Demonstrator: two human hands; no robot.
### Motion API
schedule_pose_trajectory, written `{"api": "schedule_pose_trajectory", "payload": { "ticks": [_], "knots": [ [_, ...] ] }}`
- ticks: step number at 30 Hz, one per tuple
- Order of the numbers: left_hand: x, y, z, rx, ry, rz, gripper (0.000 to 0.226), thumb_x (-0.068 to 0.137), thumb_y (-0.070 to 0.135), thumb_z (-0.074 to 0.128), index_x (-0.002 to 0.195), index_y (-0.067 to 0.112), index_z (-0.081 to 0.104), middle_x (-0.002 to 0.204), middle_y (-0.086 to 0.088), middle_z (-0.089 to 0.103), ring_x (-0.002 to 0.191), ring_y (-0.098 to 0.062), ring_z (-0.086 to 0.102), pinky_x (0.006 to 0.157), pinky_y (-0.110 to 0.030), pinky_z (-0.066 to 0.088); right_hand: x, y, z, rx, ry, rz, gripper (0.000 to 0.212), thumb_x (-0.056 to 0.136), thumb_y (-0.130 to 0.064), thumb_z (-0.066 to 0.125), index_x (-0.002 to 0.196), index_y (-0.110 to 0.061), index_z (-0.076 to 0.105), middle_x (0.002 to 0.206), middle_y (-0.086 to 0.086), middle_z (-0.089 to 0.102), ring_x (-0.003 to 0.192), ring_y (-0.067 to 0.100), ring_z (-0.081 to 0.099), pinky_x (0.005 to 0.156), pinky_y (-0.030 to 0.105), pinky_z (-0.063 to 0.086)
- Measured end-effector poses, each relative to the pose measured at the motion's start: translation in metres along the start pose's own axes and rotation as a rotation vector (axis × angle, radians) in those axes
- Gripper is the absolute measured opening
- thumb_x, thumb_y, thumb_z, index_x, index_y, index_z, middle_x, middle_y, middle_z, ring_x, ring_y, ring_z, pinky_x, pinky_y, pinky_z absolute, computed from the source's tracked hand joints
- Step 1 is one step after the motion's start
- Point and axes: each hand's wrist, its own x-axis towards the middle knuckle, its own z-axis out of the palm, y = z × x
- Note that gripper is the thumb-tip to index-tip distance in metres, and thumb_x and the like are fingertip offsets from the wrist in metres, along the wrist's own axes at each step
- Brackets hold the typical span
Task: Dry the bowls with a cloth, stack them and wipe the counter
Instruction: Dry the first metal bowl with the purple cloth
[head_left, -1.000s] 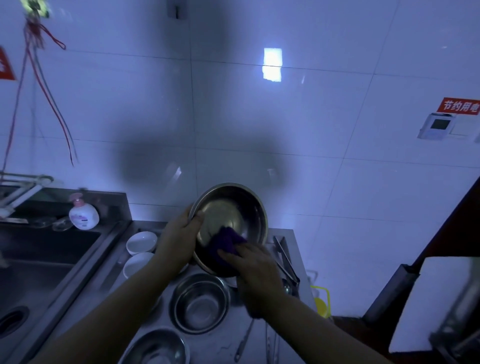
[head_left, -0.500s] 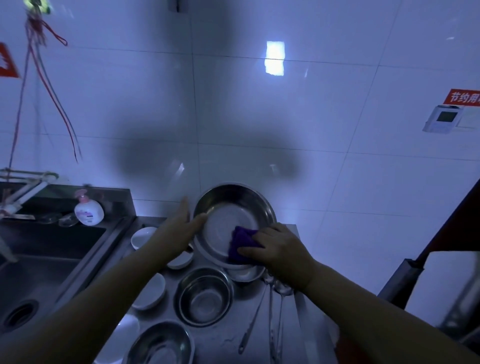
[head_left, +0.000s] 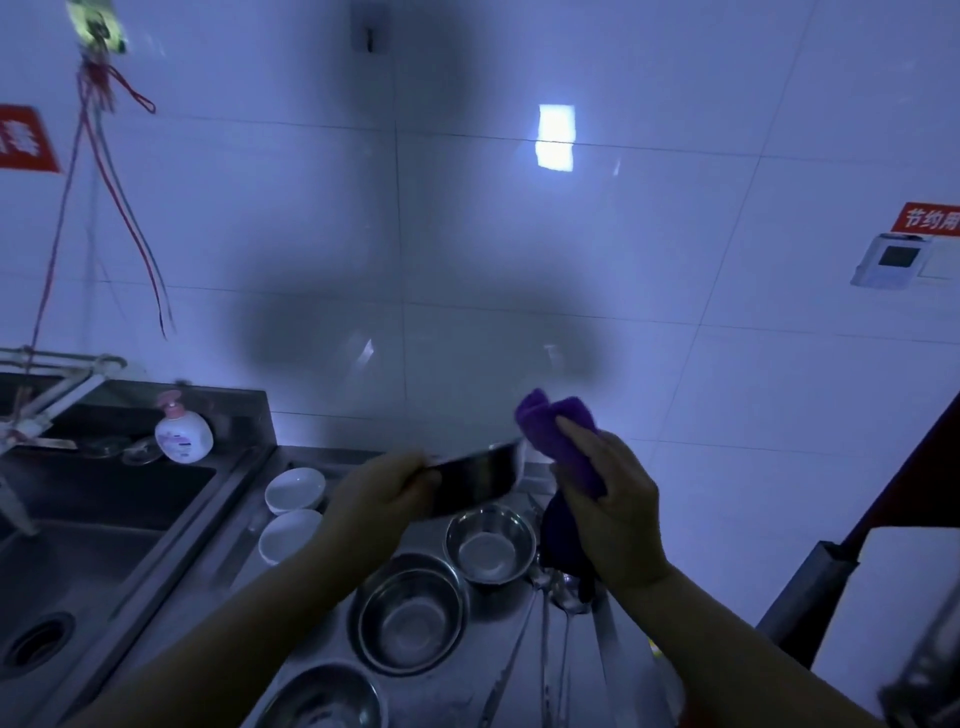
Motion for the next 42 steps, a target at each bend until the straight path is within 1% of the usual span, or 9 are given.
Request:
{"api": "schedule_pose_trajectory", "payload": {
  "ticks": [3, 7, 12, 16, 23, 26, 31, 35, 42],
  "knots": [
    [0.000, 0.010, 0.013, -0.413, 0.029, -0.354, 0.020, 0.096, 0.017, 0.047, 0.080, 0.014, 0.060, 0.075, -0.010, 0.062, 0.068, -0.021, 0.058, 0.060, -0.028, 0.045, -0.001, -0.009, 0.006, 0.020, 0.021, 0.033, 0.048, 0.084, -0.008, 0.069, 0.127, -0.016, 0.050, 0.118, 0.005, 0.057, 0.104, 0.023, 0.058, 0.087, 0.043, 0.054],
    [-0.001, 0.032, 0.028, -0.727, 0.103, -0.511, 0.019, 0.095, 0.021, 0.048, 0.087, 0.013, 0.063, 0.076, -0.007, 0.071, 0.068, -0.019, 0.068, 0.056, -0.029, 0.054, -0.001, -0.033, 0.023, -0.033, -0.018, -0.003, 0.050, 0.095, -0.048, 0.043, 0.126, -0.011, 0.058, 0.128, 0.011, 0.058, 0.119, 0.027, 0.051, 0.097, 0.043, 0.041],
    [-0.001, 0.048, 0.033, -1.082, 0.117, -0.657, 0.047, 0.096, 0.046, 0.033, 0.093, 0.013, 0.066, 0.079, -0.010, 0.074, 0.070, -0.020, 0.072, 0.058, -0.032, 0.051, -0.016, -0.050, 0.040, -0.252, -0.047, -0.276, 0.038, 0.098, -0.041, 0.039, 0.107, -0.024, 0.072, 0.131, -0.004, 0.057, 0.125, 0.019, 0.043, 0.097, 0.042, 0.033],
    [-0.002, 0.054, 0.035, -1.149, 0.188, -0.675, 0.051, 0.094, 0.051, 0.031, 0.090, 0.017, 0.068, 0.081, -0.012, 0.073, 0.070, -0.023, 0.071, 0.050, -0.031, 0.053, -0.010, -0.049, 0.041, -0.268, -0.019, -0.287, 0.030, 0.096, -0.039, 0.046, 0.107, -0.027, 0.071, 0.122, -0.002, 0.065, 0.120, 0.018, 0.046, 0.096, 0.042, 0.034],
    [-0.007, 0.044, 0.030, -1.228, 0.204, -0.747, 0.049, 0.091, 0.055, 0.040, 0.118, 0.018, 0.059, 0.111, -0.015, 0.067, 0.100, -0.034, 0.064, 0.065, -0.044, 0.057, 0.025, -0.050, 0.036, 0.056, -0.005, 0.245, 0.031, 0.095, -0.035, 0.043, 0.108, -0.026, 0.070, 0.108, -0.007, 0.065, 0.107, 0.016, 0.053, 0.091, 0.040, 0.044],
    [-0.010, 0.034, 0.027, -1.191, 0.278, -0.705, 0.049, 0.091, 0.052, 0.042, 0.102, 0.009, 0.063, 0.088, -0.011, 0.071, 0.080, -0.026, 0.068, 0.048, -0.031, 0.053, 0.025, -0.044, 0.030, 0.222, -0.022, 0.439, 0.023, 0.099, -0.029, 0.045, 0.108, -0.039, 0.063, 0.108, -0.024, 0.059, 0.110, 0.011, 0.052, 0.098, 0.035, 0.043],
    [-0.010, 0.029, 0.027, -1.097, 0.334, -0.652, 0.036, 0.091, 0.033, 0.048, 0.063, 0.019, 0.066, 0.057, -0.001, 0.064, 0.059, -0.021, 0.063, 0.046, -0.029, 0.048, 0.020, -0.040, 0.028, 0.262, -0.058, 0.663, 0.033, 0.101, -0.026, 0.041, 0.132, -0.034, 0.050, 0.131, -0.008, 0.053, 0.123, 0.015, 0.048, 0.107, 0.038, 0.038],
    [-0.006, 0.029, 0.024, -1.159, 0.316, -0.736, 0.018, 0.086, 0.021, 0.056, 0.079, 0.008, 0.067, 0.066, -0.009, 0.066, 0.067, -0.024, 0.063, 0.062, -0.034, 0.049, 0.018, -0.052, 0.033, 0.084, -0.056, 0.488, 0.054, 0.097, -0.022, 0.051, 0.146, -0.033, 0.030, 0.129, 0.005, 0.055, 0.113, 0.019, 0.052, 0.099, 0.038, 0.042],
    [-0.005, 0.025, 0.007, -1.328, 0.251, -0.862, 0.024, 0.093, 0.019, 0.049, 0.082, 0.004, 0.064, 0.062, -0.010, 0.070, 0.055, -0.022, 0.068, 0.047, -0.030, 0.054, -0.004, -0.074, 0.054, -0.158, -0.176, -0.138, 0.043, 0.090, -0.025, 0.055, 0.133, -0.020, 0.052, 0.127, 0.002, 0.062, 0.123, 0.019, 0.049, 0.097, 0.047, 0.043]
  ]
}}
